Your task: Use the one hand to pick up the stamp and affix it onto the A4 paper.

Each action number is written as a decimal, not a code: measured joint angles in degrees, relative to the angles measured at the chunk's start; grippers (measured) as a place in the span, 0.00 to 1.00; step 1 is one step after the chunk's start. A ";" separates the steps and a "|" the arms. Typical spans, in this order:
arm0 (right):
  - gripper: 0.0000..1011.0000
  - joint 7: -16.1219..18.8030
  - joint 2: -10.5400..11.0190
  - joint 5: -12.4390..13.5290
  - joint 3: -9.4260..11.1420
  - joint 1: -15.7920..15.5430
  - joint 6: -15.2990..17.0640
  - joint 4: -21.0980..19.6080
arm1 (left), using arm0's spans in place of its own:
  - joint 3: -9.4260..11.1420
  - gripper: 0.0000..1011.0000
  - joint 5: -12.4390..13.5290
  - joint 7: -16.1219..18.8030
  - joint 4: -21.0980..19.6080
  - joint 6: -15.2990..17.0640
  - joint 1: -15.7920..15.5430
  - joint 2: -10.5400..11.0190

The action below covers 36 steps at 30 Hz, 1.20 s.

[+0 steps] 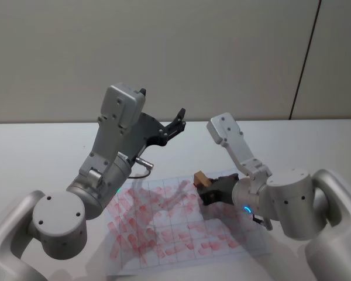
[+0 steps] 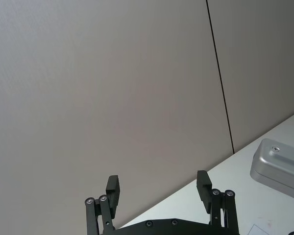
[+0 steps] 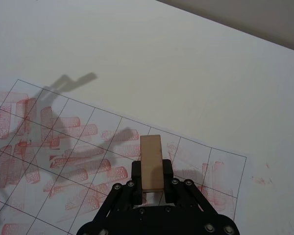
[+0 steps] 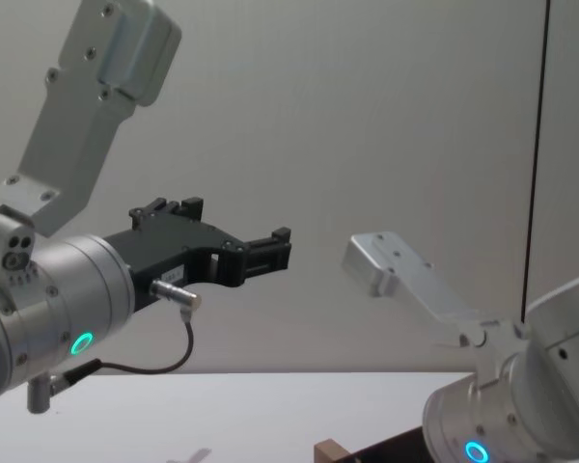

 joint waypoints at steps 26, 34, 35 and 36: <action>0.22 -1.40 0.72 -0.28 0.46 -1.50 0.81 -3.12 | 0.00 0.99 0.00 0.00 0.00 0.00 0.00 0.00; 0.22 -3.74 1.30 1.43 2.11 -1.76 -0.67 -8.17 | 0.00 0.99 0.00 0.00 0.00 0.00 0.00 0.00; 0.22 -3.74 1.30 1.43 2.11 -1.76 -0.67 -8.17 | 0.00 0.99 0.00 0.00 0.00 0.00 0.00 0.00; 0.22 -4.45 1.46 1.92 2.52 -1.83 -0.79 -8.96 | 0.00 0.99 0.00 0.00 0.00 0.00 0.00 0.00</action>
